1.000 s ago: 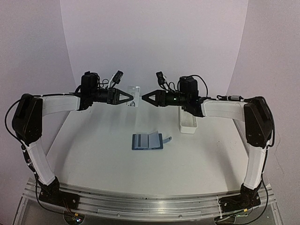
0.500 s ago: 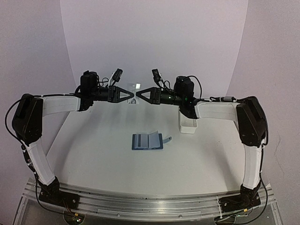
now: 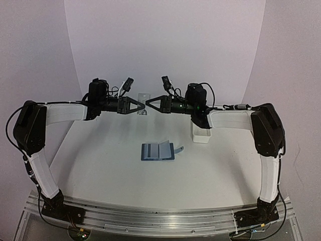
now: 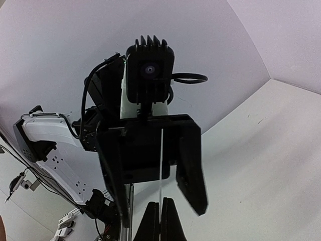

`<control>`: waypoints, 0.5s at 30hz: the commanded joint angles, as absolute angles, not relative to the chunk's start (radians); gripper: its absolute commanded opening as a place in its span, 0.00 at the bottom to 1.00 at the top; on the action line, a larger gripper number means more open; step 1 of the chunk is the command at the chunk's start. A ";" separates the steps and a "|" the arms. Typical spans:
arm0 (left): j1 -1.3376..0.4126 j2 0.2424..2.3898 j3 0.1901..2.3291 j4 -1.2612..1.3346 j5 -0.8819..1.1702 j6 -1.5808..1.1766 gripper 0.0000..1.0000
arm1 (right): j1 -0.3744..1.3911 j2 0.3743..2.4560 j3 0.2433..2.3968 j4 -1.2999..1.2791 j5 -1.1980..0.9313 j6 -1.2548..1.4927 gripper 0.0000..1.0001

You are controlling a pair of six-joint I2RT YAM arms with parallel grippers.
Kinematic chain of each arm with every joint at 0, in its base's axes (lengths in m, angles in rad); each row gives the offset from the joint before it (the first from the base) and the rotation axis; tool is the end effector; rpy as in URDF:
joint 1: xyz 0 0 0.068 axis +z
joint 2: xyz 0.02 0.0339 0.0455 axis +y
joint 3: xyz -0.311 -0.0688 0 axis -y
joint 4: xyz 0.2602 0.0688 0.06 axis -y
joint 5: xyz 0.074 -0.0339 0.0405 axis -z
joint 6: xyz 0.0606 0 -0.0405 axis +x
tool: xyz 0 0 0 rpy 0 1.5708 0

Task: Put the credit cards into the card holder
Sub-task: Insert the credit card into the card holder.

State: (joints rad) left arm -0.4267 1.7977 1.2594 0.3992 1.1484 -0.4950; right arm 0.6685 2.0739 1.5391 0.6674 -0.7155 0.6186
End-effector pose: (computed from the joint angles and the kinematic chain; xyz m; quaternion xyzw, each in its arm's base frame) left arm 0.3795 -0.2333 0.3209 0.3346 0.6453 -0.6121 0.3113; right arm 0.4015 0.3678 0.3208 -0.2788 0.6102 0.6074 0.4254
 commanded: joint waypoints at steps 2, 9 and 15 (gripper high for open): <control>-0.430 1.759 1.283 0.022 0.963 0.010 0.83 | 0.629 2.010 1.376 0.568 -0.593 0.653 0.00; -0.481 1.751 1.130 -0.189 0.721 0.743 0.86 | 0.613 2.058 1.324 0.295 -0.528 0.703 0.00; -0.567 1.827 1.077 -0.142 0.654 1.014 0.87 | 0.615 2.100 1.293 0.215 -0.517 0.698 0.00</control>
State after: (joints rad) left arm -0.5228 1.7958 1.0740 -0.1455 0.7254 0.7425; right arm 0.6052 2.0632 1.2819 0.2985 -0.5266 0.6903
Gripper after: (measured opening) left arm 0.872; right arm 0.004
